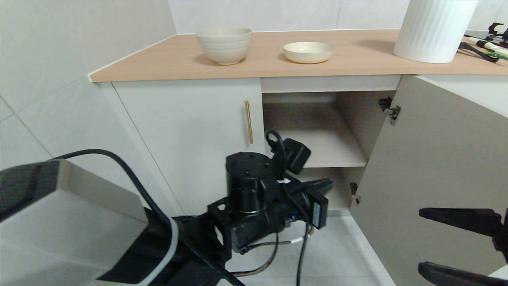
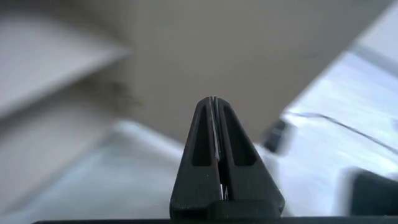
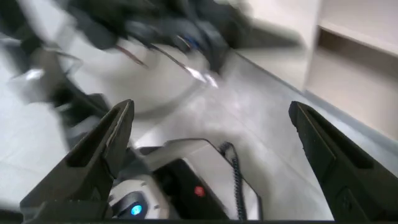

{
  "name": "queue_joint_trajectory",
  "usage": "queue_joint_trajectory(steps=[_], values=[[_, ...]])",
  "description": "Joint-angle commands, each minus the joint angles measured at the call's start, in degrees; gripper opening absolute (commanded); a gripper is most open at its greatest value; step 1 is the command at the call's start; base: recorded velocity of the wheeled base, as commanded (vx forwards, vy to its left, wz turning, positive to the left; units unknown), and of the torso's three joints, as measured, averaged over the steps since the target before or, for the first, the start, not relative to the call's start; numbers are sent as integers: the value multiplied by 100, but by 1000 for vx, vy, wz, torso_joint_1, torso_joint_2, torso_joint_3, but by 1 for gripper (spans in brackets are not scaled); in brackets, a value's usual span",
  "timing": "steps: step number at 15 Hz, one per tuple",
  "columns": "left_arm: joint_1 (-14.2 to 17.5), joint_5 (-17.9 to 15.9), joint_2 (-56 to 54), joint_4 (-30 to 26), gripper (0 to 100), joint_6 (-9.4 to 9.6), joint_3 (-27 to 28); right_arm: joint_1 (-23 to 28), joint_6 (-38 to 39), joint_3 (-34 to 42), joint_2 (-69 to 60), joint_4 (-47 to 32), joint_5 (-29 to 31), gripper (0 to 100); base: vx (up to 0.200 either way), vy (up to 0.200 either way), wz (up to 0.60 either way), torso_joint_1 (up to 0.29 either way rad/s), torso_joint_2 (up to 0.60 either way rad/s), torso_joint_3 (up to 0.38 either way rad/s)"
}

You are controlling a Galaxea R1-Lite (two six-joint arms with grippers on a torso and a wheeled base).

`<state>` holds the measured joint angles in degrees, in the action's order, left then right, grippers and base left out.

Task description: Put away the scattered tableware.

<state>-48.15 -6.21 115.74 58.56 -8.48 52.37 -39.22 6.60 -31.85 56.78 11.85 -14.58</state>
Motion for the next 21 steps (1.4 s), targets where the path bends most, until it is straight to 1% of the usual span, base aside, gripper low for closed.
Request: queue_joint_trajectory(steps=[1, 2, 4, 5, 6, 7, 8, 9, 10, 11, 12, 13, 14, 15, 16, 17, 20, 21], values=[[799, 366, -781, 199, 0, 383, -702, 257, 8, -216, 1036, 283, 140, 100, 0, 0, 0, 0, 0, 0], [1203, 559, -1317, 217, 0, 506, -1194, 573, 0, -506, 1660, 547, 254, 100, 0, 0, 0, 0, 0, 0], [1695, 585, -2108, 111, 0, 506, -1695, 731, -44, -945, 2241, 608, 289, 100, 0, 0, 0, 0, 0, 0], [1932, 585, -2477, -47, 0, 506, -1844, 714, -35, -1156, 2452, 599, 333, 100, 0, 0, 0, 0, 0, 0], [2152, 585, -2811, -363, 0, 506, -1906, 608, -35, -1429, 2645, 555, 570, 100, 0, 0, 0, 0, 0, 0], [2425, 585, -3224, -811, 0, 506, -1915, 547, -9, -1789, 2829, 415, 966, 100, 0, 0, 0, 0, 0, 0], [2662, 541, -3593, -1312, 0, 462, -1871, 547, 0, -2123, 2970, 239, 1238, 100, 0, 0, 0, 0, 0, 0], [2750, 515, -3743, -1559, 0, 462, -1853, 547, 0, -2273, 3005, 116, 1317, 100, 0, 0, 0, 0, 0, 0], [2996, 383, -4112, -2314, 0, 453, -1783, 547, 0, -2694, 3023, -438, 1388, 100, 0, 0, 0, 0, 0, 0], [3075, 287, -4200, -2666, 0, 453, -1713, 538, 17, -2835, 2988, -658, 1388, 100, 0, 0, 0, 0, 0, 0], [3093, 260, -4226, -2851, 0, 453, -1651, 538, 88, -2835, 2970, -666, 1388, 100, 0, 0, 0, 0, 0, 0], [3128, 260, -4217, -3044, 0, 453, -1598, 547, 386, -2712, 2865, -675, 1414, 100, 0, 0, 0, 0, 0, 0], [3137, 251, -4173, -3088, 100, 453, -1563, 547, 597, -2580, 2768, -666, 1379, 100, 0, 0, 0, 0, 0, 0], [3163, 234, -4156, -3088, 100, 444, -1528, 547, 632, -2536, 2733, -675, 1440, 100, 0, 0, 0, 0, 0, 0], [3172, 225, -4050, -3026, 100, 277, -1396, 538, 632, -2475, 2522, -737, 1502, 100, 0, 0, 0, 0, 0, 0], [3172, 225, -3989, -2982, 100, 216, -1326, 459, 632, -2466, 2408, -833, 1511, 100, 0, 0, 0, 0, 0, 0], [3172, 497, -3936, -2982, 100, 251, -1282, 371, 632, -2501, 2302, -965, 1643, 100, 0, 0, 0, 0, 0, 0], [3172, 497, -3936, -2982, 100, 251, -1282, 371, 632, -2501, 2302, -965, 1643, 100, 0, 0, 0, 0, 0, 0]])
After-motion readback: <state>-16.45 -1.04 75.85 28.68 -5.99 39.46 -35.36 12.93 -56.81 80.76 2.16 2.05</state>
